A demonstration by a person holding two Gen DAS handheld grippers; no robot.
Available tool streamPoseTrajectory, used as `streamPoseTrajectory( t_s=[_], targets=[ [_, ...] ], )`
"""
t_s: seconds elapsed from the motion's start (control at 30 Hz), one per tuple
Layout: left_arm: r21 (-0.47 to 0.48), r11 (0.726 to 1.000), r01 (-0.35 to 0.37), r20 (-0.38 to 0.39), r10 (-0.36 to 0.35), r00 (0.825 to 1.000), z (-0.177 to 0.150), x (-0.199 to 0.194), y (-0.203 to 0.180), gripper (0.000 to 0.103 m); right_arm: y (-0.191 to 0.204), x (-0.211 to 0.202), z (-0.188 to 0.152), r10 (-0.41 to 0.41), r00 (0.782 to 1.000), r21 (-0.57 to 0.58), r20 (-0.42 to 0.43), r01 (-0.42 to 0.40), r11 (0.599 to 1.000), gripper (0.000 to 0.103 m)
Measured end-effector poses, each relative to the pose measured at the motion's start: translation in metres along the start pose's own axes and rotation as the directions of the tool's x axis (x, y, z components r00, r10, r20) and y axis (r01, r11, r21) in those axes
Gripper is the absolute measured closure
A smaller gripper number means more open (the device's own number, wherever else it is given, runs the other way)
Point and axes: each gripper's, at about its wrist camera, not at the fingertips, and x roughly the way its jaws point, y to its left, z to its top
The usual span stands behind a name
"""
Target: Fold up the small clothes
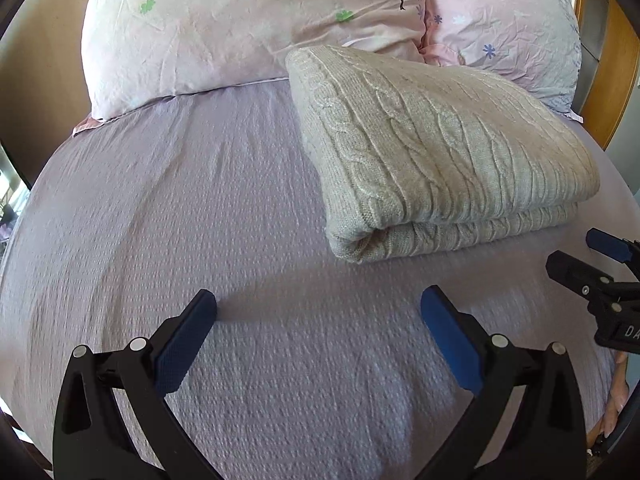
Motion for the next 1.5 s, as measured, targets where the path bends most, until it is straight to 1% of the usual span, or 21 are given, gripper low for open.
streamPoseTrajectory(
  t_s=[0.1, 0.2, 1.5],
  targets=[
    [0.000, 1.000, -0.001, 0.001, 0.001, 1.000, -0.0002, 0.0001, 0.0002, 0.001, 0.0055, 0.0034, 0.0011, -0.043, 0.999, -0.036, -0.017, 0.042, 0.998, 0.002],
    [0.001, 1.000, -0.001, 0.002, 0.001, 1.000, 0.0000, 0.0003, 0.0004, 0.001, 0.0056, 0.0026, 0.0002, -0.049, 0.999, -0.034, -0.016, 0.048, 0.998, 0.002],
    [0.000, 1.000, -0.001, 0.002, 0.001, 1.000, 0.0000, 0.0002, -0.0002, 0.001, 0.0045, 0.0002, -0.0009, -0.050, 0.999, -0.032, -0.016, 0.050, 0.998, 0.002]
  ],
)
